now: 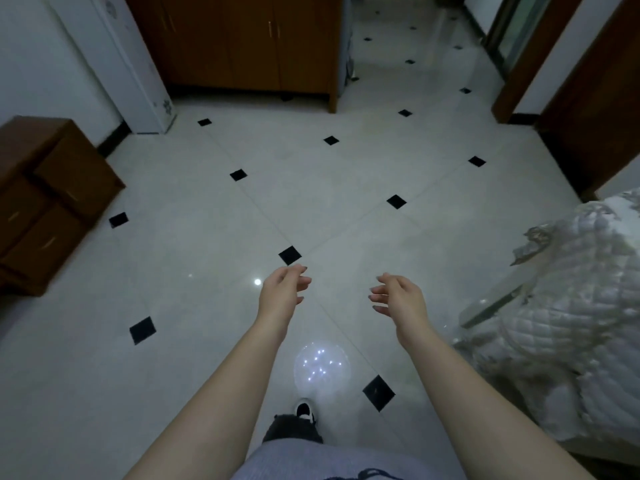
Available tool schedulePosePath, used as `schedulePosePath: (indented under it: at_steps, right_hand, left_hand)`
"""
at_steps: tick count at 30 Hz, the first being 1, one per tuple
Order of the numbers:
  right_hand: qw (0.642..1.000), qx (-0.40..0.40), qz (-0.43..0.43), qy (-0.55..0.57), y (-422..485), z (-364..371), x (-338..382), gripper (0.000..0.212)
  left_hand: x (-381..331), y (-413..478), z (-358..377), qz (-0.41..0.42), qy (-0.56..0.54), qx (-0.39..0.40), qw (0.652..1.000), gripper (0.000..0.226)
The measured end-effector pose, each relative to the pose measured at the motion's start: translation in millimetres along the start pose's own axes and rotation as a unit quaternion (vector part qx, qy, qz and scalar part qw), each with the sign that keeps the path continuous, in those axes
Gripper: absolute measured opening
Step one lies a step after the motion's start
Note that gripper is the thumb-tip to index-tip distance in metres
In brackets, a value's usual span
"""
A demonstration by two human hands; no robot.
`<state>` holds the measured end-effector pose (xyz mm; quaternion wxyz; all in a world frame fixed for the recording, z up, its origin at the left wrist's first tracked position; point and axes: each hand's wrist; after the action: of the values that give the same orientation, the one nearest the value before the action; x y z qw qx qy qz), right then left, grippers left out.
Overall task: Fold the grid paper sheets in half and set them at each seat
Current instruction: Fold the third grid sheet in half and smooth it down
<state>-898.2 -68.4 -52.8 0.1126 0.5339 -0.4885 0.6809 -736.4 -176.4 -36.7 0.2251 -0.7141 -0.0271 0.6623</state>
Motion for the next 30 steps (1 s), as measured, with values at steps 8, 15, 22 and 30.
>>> schedulePosePath:
  at_steps: [8, 15, 22, 30]
  right_hand:
    - [0.994, -0.088, 0.023, 0.060, 65, 1, 41, 0.017]
    - [0.978, -0.170, 0.054, 0.106, 133, -32, 56, 0.017]
    - [0.960, -0.212, 0.061, 0.171, 244, -74, 119, 0.016]
    - [0.942, -0.265, 0.024, 0.204, 332, -151, 212, 0.015]
  left_hand:
    - [-41, 88, 67, -0.008, 0.037, 0.112, 0.993, 0.022]
    - [-41, 154, 152, -0.042, 0.081, 0.190, 0.977, 0.022]
    - [-81, 245, 279, -0.023, 0.126, 0.254, 0.959, 0.019]
    - [-137, 300, 431, 0.004, 0.133, 0.329, 0.935, 0.017]
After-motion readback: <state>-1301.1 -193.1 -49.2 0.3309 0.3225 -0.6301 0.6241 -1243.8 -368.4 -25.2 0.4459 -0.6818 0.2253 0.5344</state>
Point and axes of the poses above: each hand's wrist, its own y-axis towards the middle knuckle, its own z-axis out of the palm, x = y × z, and after that the axes turned 6 degrees about z, right-handed
